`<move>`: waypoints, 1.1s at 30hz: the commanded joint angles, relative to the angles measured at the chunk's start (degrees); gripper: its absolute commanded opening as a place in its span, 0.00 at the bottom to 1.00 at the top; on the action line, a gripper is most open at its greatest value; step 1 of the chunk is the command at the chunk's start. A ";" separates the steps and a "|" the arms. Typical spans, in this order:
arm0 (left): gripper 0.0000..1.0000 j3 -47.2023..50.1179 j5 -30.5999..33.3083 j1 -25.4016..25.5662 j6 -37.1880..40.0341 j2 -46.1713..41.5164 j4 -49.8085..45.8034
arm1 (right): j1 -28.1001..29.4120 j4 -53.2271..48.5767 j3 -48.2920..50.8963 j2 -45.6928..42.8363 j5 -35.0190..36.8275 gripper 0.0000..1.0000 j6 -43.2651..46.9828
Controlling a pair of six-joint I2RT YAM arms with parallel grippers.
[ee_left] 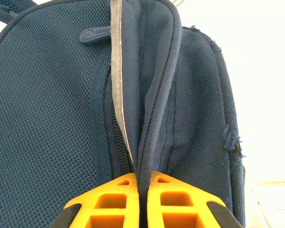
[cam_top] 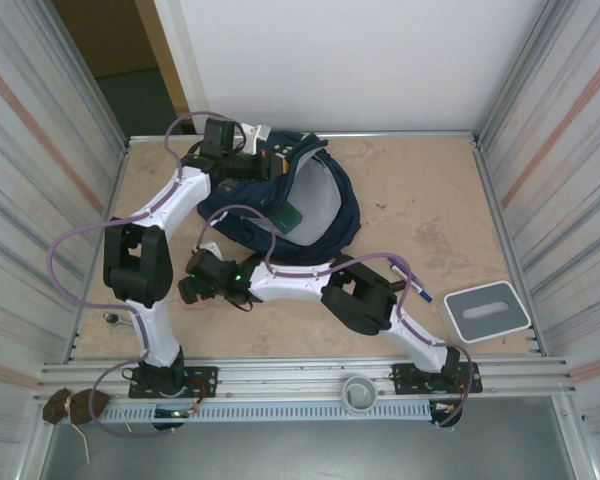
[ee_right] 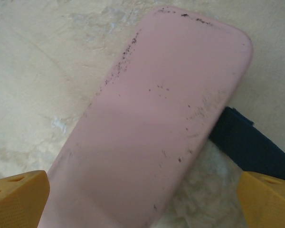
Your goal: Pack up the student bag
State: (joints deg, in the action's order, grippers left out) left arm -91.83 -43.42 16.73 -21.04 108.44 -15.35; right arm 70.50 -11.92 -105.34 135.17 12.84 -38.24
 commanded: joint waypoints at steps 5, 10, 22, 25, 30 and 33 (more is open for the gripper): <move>0.08 -1.86 0.00 -0.65 0.67 -0.13 1.07 | 1.13 -11.87 -12.92 7.13 6.73 0.99 -0.43; 0.08 -2.05 -0.24 -0.75 0.90 0.28 1.12 | 1.31 -18.41 -19.51 12.14 7.27 0.99 -1.05; 0.08 -2.10 -0.27 -1.03 1.53 0.19 0.67 | 0.45 -16.33 -0.41 -1.72 7.68 0.97 -1.49; 0.08 -2.04 -0.35 -1.09 1.53 0.19 0.67 | 0.34 -14.13 4.70 -5.57 6.36 0.94 -0.29; 0.08 -2.19 -0.31 -1.08 1.55 0.23 0.61 | -0.18 -10.17 7.87 -6.82 1.89 0.93 3.70; 0.08 -2.07 -0.34 -1.06 1.75 0.28 0.34 | -0.67 -9.38 7.78 -5.65 -0.04 0.94 6.35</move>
State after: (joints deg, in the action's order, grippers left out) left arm -91.83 -43.64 16.56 -20.80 108.47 -15.38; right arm 70.57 -22.76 -98.08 130.26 15.68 -35.57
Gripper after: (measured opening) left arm 0.093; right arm 0.939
